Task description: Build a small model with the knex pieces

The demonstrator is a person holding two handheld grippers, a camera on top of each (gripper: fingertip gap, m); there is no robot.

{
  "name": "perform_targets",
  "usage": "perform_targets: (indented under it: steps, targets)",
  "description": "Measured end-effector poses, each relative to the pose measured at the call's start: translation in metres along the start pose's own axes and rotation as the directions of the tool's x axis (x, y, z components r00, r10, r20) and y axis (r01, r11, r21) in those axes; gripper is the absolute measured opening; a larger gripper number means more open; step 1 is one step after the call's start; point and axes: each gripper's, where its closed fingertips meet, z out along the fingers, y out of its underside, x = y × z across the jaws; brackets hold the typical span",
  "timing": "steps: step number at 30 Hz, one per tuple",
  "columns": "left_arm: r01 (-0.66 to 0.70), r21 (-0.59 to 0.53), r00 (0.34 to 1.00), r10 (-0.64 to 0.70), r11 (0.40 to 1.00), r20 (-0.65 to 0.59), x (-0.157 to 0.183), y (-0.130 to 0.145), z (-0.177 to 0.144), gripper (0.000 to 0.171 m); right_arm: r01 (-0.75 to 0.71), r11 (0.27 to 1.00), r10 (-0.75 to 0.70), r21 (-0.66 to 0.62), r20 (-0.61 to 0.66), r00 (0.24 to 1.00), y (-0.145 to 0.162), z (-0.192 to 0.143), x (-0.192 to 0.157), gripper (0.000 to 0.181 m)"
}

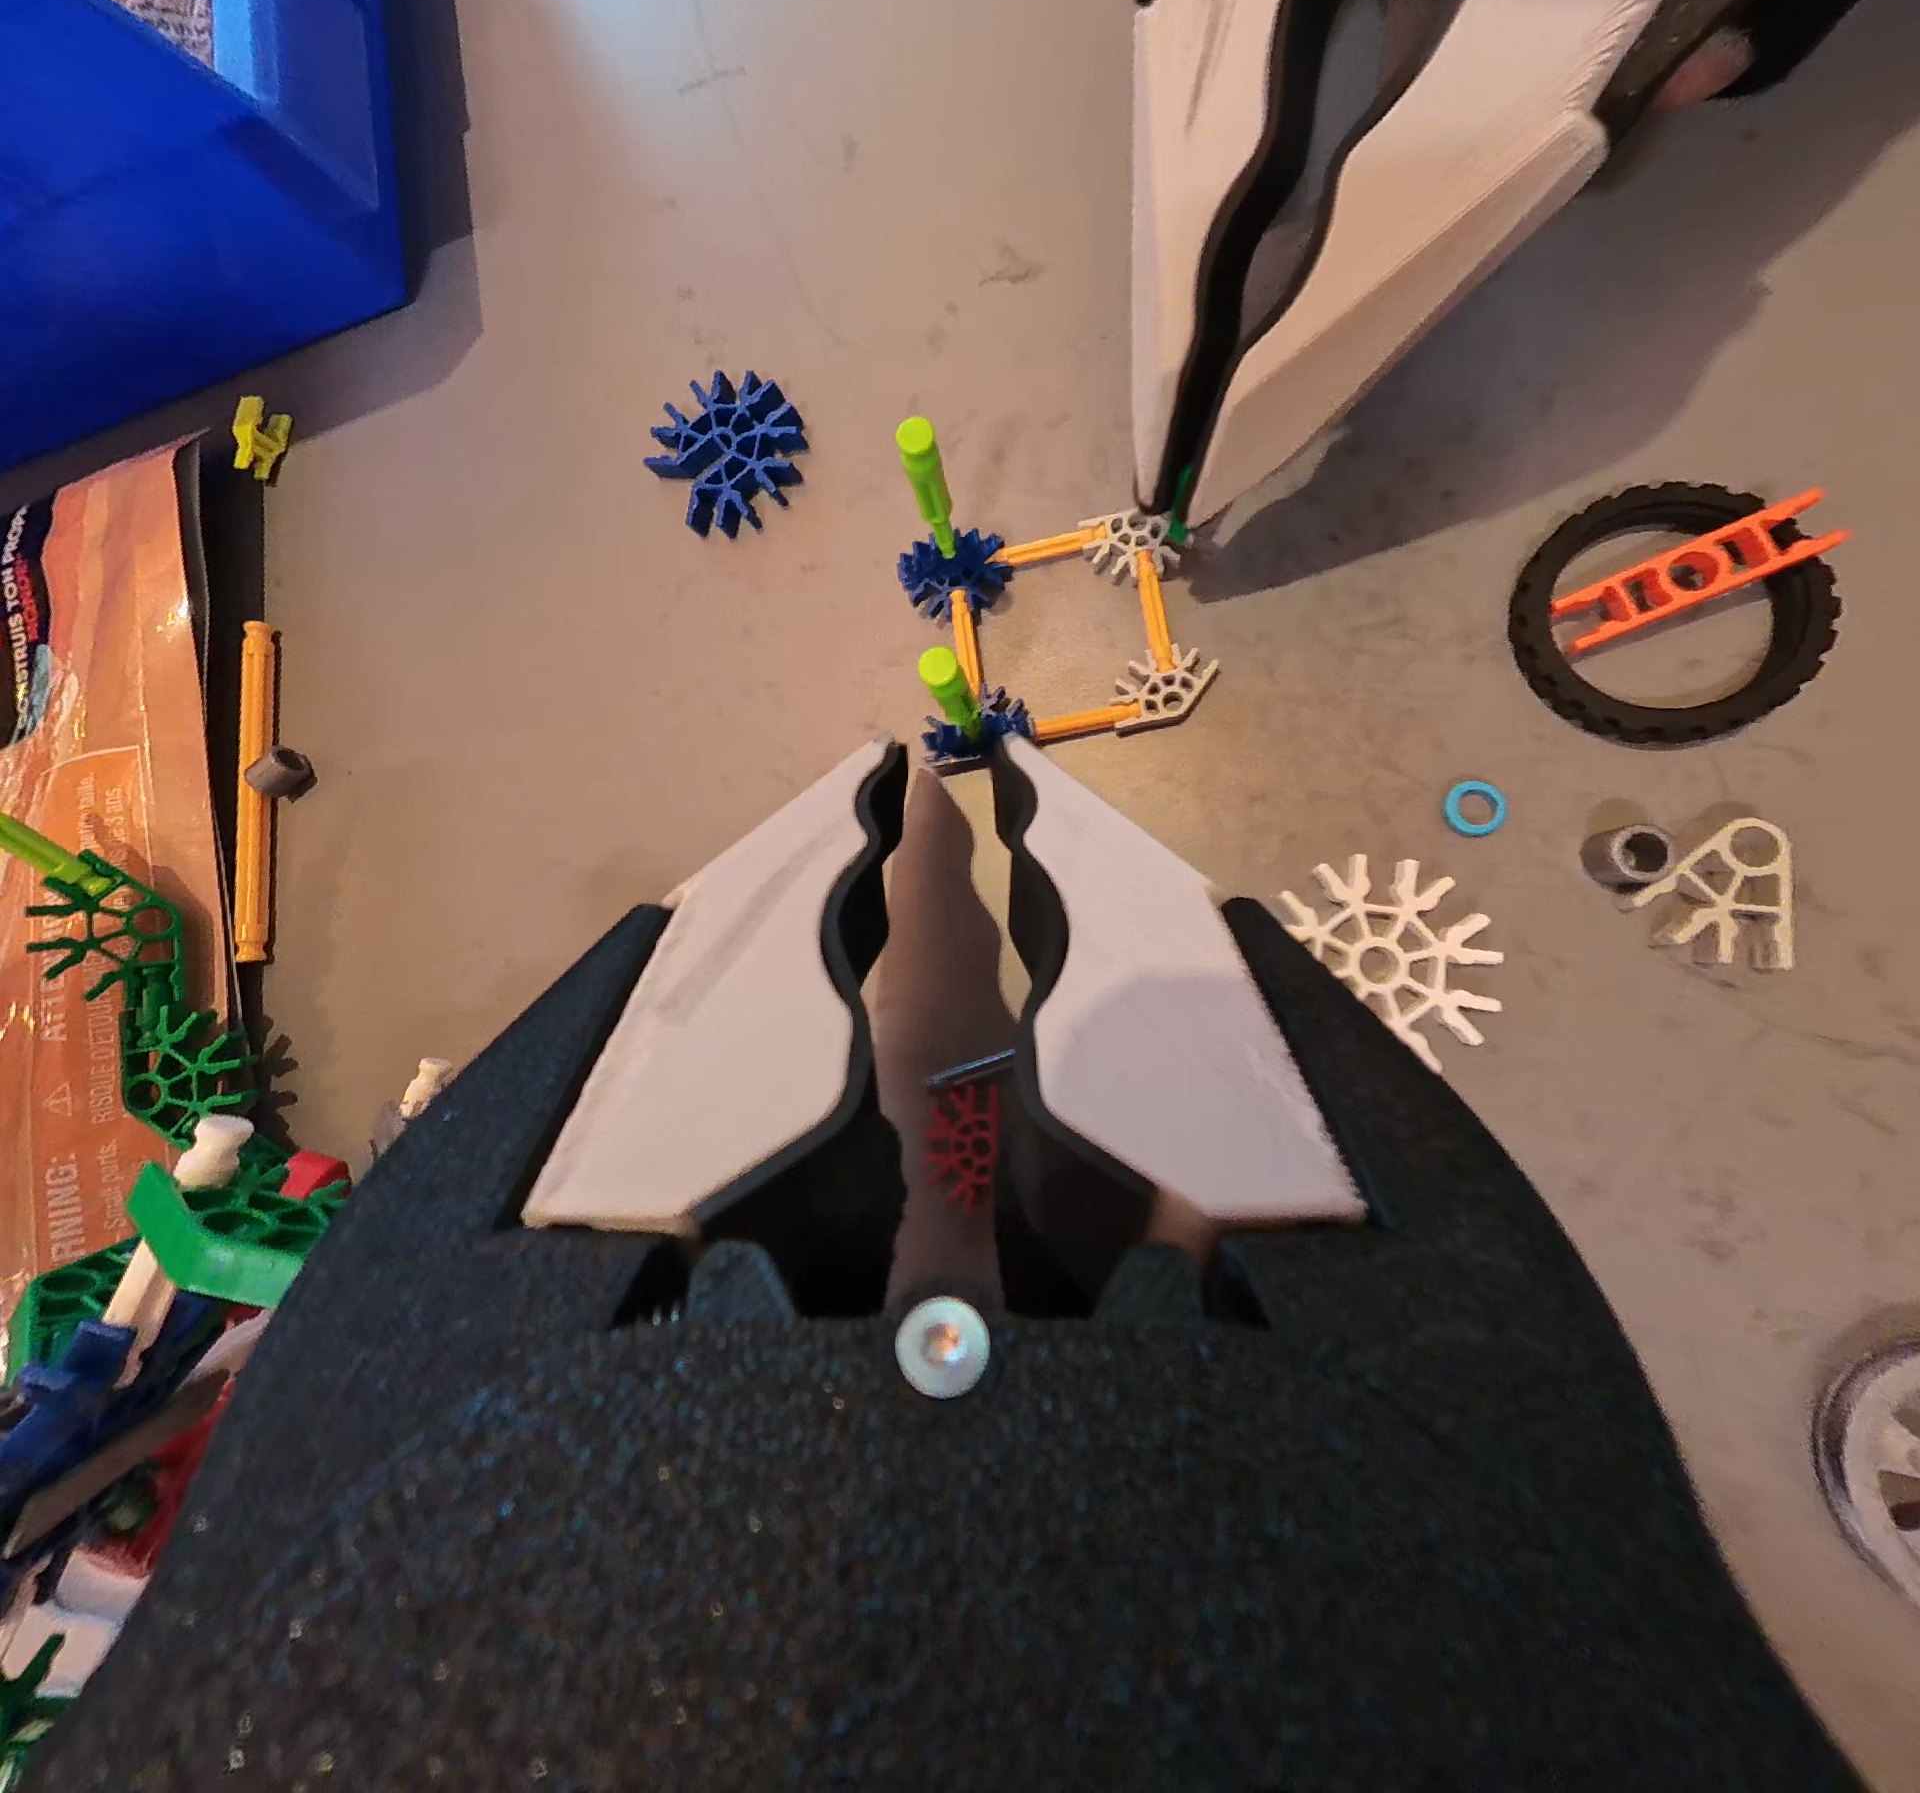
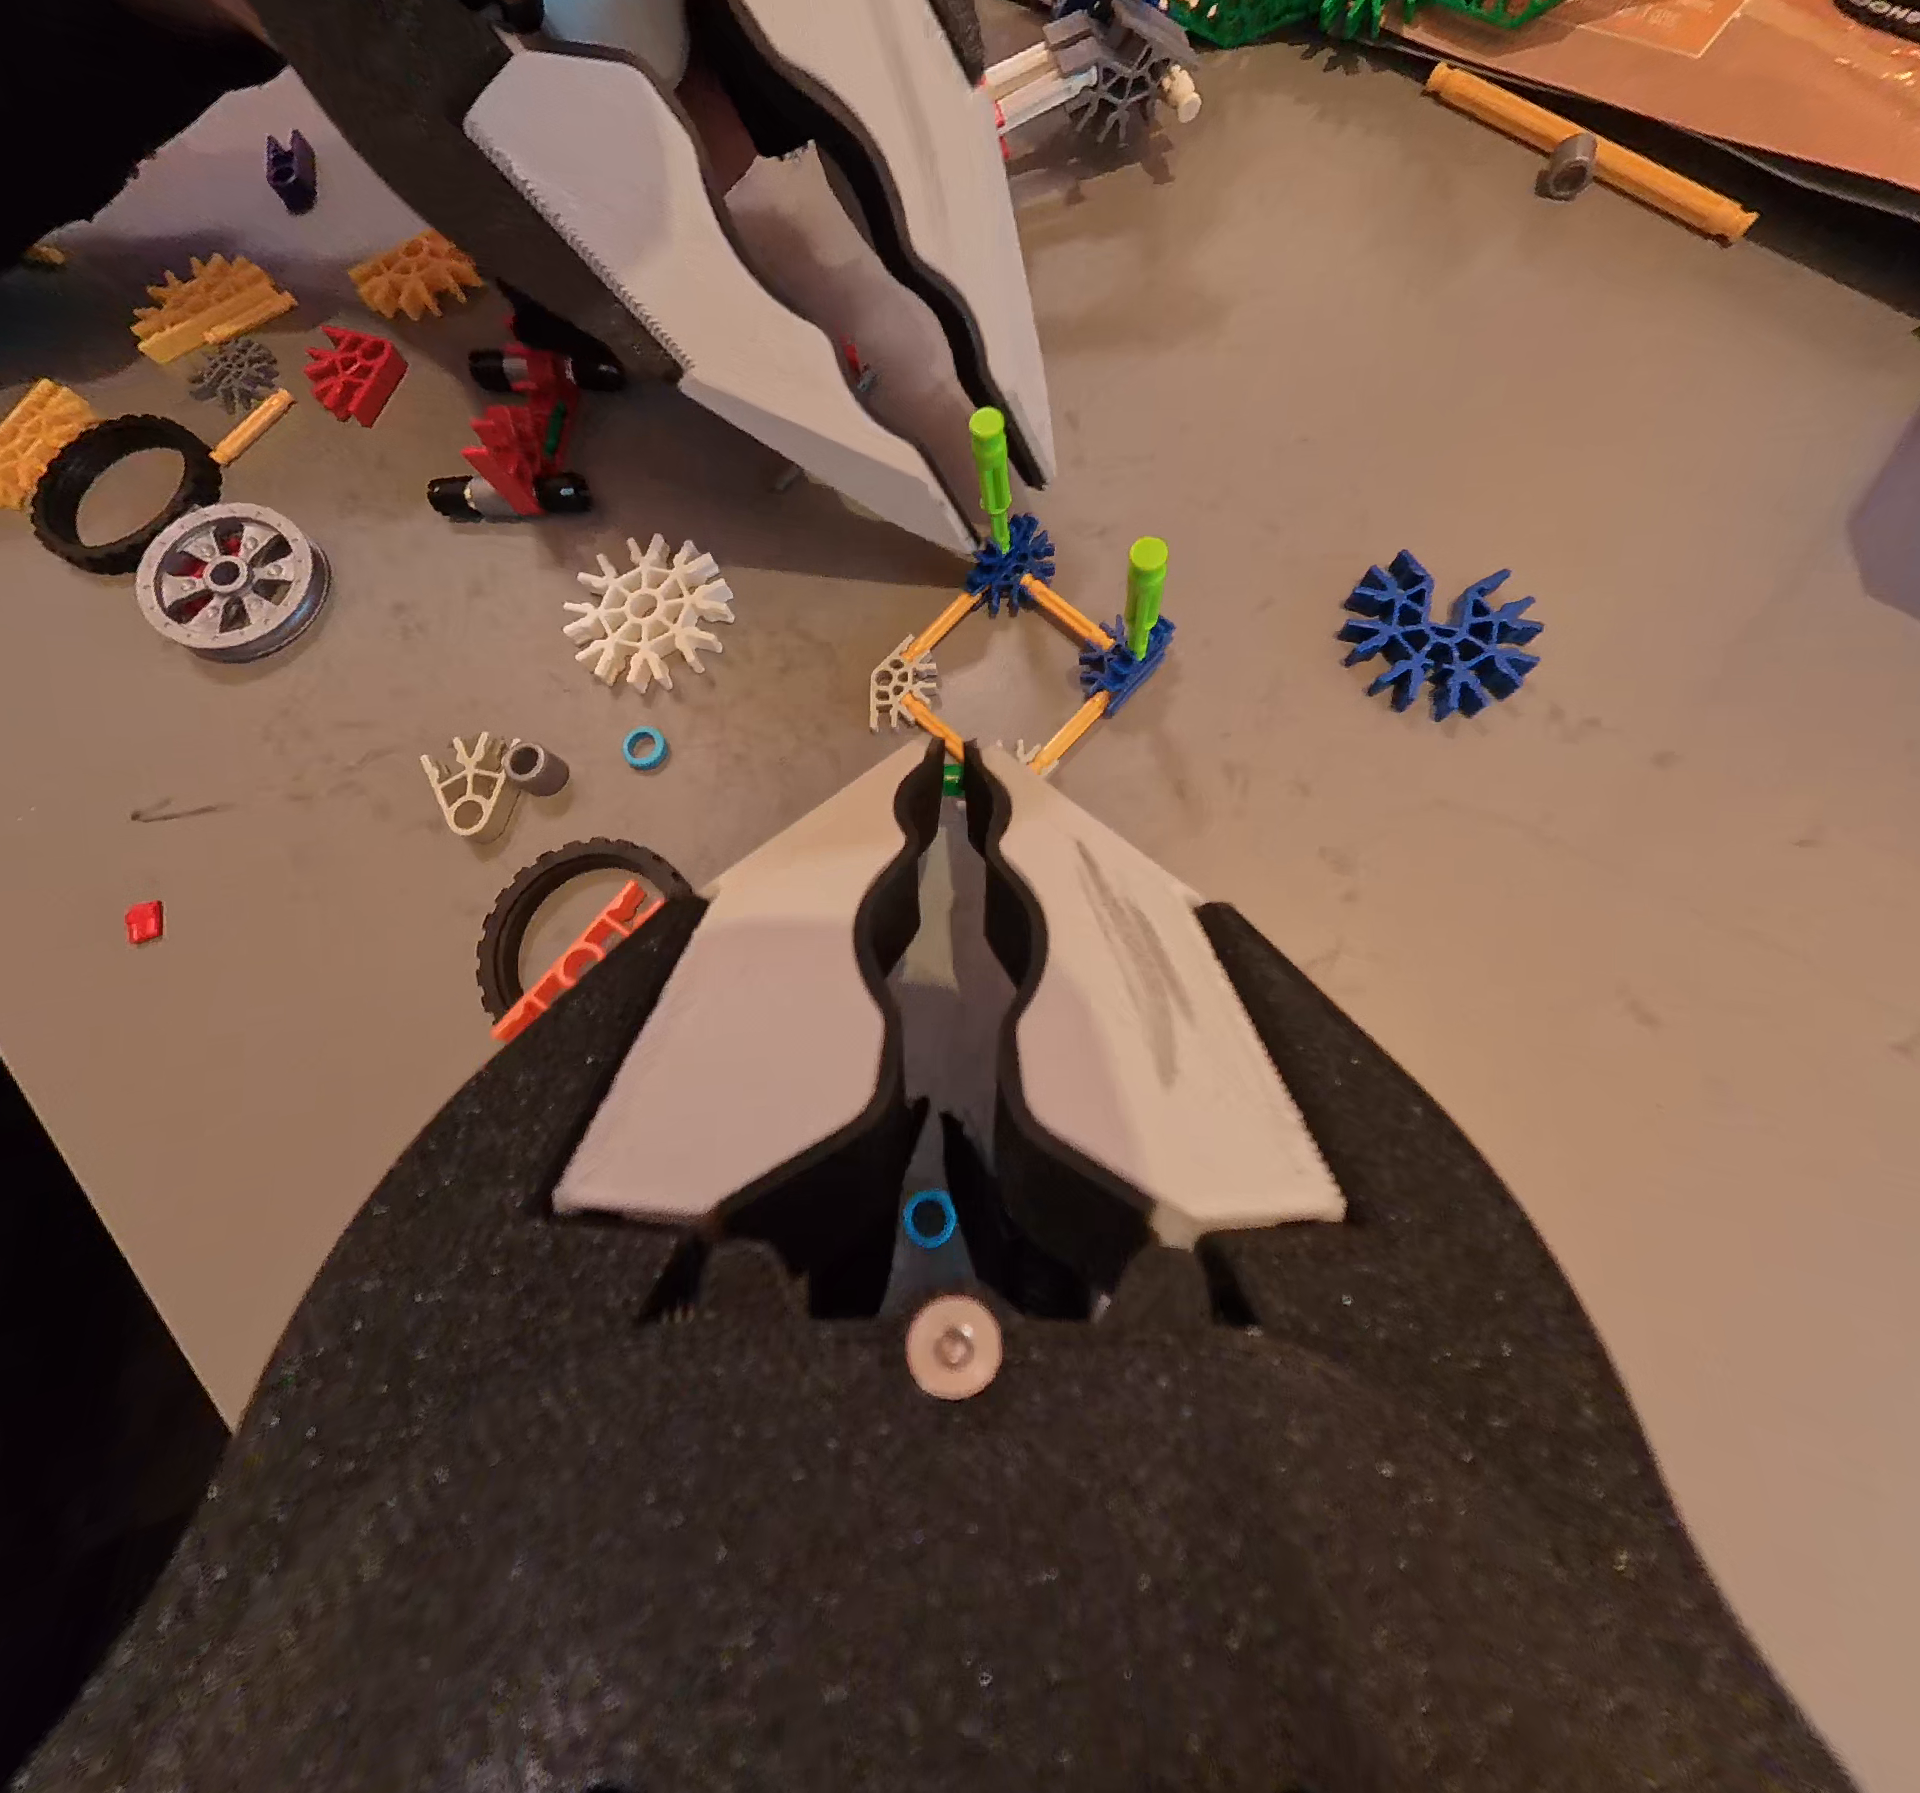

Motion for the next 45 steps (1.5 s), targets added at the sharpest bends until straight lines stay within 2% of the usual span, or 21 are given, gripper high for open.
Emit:
perform_targets:
  steps: [10,18,33,45]
  targets:
    - [0.043,0.006,0.991,-0.043,0.999,0.130,-0.025,0.003,0.005,0.013,0.051,0.997,-0.047,-0.056,0.069,0.996,0.014,0.002,-0.017,0.003]
    - [0.042,-0.002,0.991,-0.042,0.999,0.129,-0.026,0.006,0.006,0.015,0.068,0.996,-0.064,-0.056,0.075,0.995,0.014,0.003,-0.018,0.004]
    - [0.034,-0.017,0.992,-0.031,0.999,0.122,-0.024,0.009,0.007,0.015,0.072,0.997,-0.068,-0.040,0.088,0.994,0.016,-0.004,-0.019,0.019]
    - [0.031,-0.025,0.993,-0.028,0.999,0.117,-0.023,0.011,0.008,0.016,0.097,0.994,-0.094,-0.038,0.094,0.991,0.014,0.000,-0.024,0.014]
